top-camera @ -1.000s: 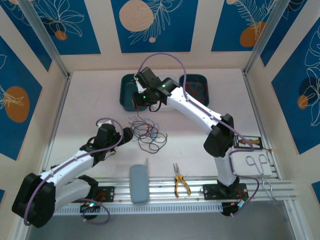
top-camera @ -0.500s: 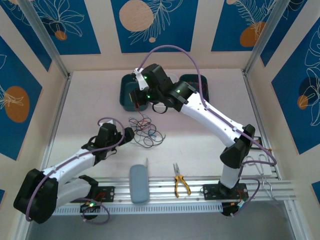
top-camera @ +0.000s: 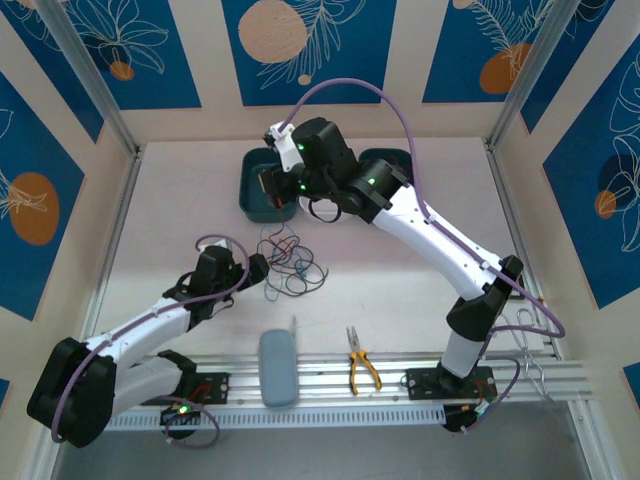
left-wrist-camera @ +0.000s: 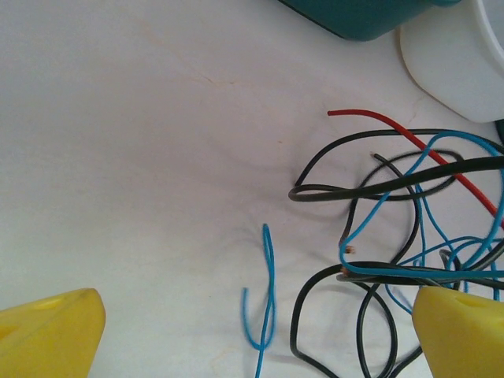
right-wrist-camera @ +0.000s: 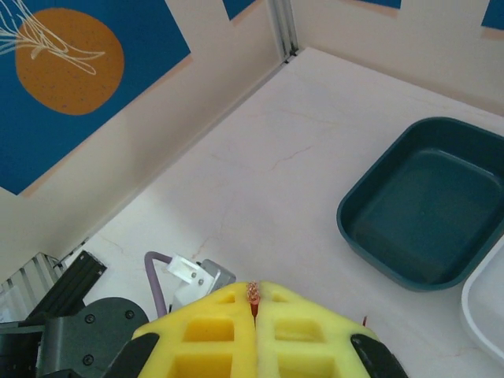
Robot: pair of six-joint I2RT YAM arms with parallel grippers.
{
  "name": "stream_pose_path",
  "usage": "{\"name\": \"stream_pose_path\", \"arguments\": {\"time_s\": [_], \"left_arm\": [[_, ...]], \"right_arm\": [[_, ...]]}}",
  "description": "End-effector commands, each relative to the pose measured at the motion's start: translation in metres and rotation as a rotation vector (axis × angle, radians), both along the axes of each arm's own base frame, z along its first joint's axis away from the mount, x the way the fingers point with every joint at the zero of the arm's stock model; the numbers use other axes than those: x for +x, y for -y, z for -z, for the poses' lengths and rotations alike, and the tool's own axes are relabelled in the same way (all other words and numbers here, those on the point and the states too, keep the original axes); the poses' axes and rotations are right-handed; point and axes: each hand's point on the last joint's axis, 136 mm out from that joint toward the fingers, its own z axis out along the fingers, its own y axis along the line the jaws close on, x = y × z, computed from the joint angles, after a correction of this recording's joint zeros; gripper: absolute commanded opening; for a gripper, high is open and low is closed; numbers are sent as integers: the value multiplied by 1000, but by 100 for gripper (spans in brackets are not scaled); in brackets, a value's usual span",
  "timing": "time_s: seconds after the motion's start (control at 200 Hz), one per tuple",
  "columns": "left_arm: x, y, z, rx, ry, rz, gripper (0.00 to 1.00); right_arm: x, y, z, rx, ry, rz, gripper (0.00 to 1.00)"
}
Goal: Untangle the cables
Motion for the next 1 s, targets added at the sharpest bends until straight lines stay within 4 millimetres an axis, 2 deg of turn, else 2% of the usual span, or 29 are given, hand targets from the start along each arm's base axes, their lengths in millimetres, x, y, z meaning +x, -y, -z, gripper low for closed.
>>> {"name": "stream_pose_path", "arguments": {"time_s": [0.0, 0.265, 0.515, 0.625, 0.7, 0.835, 0.995], "left_arm": [[4, 2, -8, -10, 33, 18, 100], [3, 1, -11, -11, 42, 15, 100], [3, -1, -23, -3, 88, 29, 100], [6, 7, -45, -21, 186, 83, 100], [8, 14, -67, -47, 287, 132, 98], [8, 26, -110, -104, 471, 202, 89], [6, 42, -133, -75, 561, 332, 81]], "right_arm": [[-10, 10, -49, 75, 101, -14, 0], [-17, 12, -81, 108, 166, -47, 0], [-20, 16, -95, 97, 197, -62, 0], [-20, 16, -94, 93, 195, -65, 0], [-20, 16, -92, 89, 190, -65, 0], [-22, 16, -91, 92, 184, -69, 0], [-23, 16, -92, 102, 181, -77, 0]]}}
